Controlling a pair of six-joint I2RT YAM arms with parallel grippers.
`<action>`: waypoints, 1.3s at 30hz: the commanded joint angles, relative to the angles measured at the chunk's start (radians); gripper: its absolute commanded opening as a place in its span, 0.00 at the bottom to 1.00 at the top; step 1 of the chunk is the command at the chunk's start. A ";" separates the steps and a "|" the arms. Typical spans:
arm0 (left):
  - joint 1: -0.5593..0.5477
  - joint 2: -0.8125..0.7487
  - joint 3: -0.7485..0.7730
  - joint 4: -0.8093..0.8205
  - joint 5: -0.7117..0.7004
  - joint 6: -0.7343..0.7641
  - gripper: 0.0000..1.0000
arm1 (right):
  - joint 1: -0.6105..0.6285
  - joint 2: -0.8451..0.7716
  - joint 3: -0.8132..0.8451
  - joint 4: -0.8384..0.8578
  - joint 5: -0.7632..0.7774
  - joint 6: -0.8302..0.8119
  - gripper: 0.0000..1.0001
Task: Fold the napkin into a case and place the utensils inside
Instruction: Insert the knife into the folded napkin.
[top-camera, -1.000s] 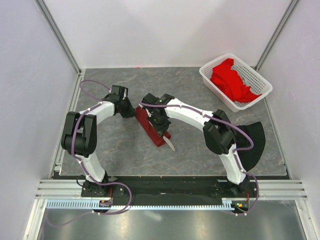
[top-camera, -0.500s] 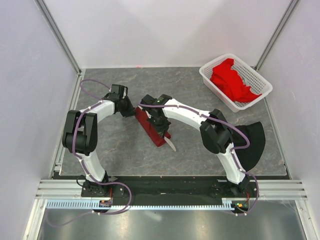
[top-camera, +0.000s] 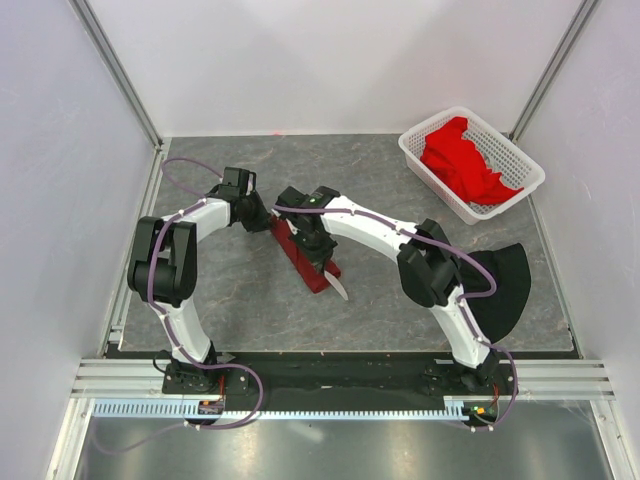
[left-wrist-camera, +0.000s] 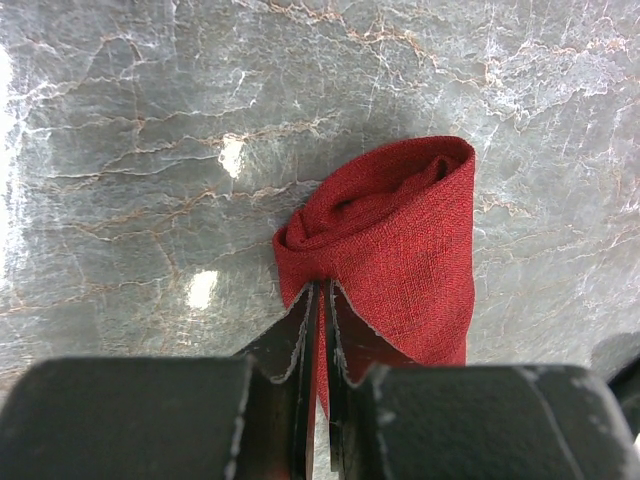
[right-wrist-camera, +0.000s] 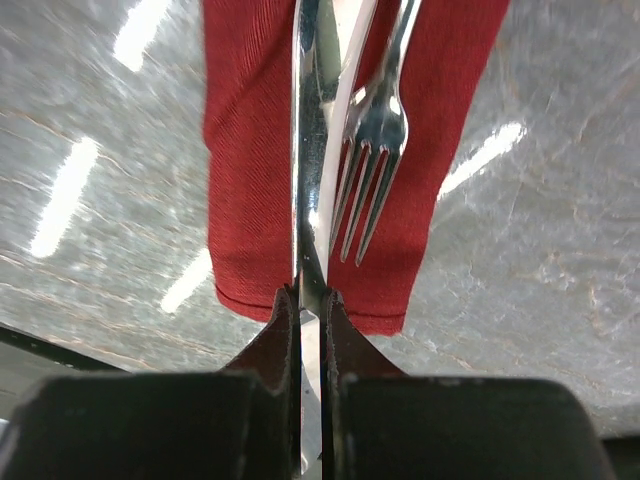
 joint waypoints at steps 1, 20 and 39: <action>0.005 0.001 0.016 0.028 0.012 0.012 0.10 | 0.005 0.051 0.121 -0.028 0.009 0.006 0.00; 0.005 -0.057 0.017 0.015 0.029 0.009 0.10 | 0.007 -0.021 -0.006 -0.009 0.066 0.010 0.00; 0.005 0.041 0.094 0.025 0.029 -0.010 0.10 | 0.001 -0.063 -0.060 0.005 0.071 0.013 0.00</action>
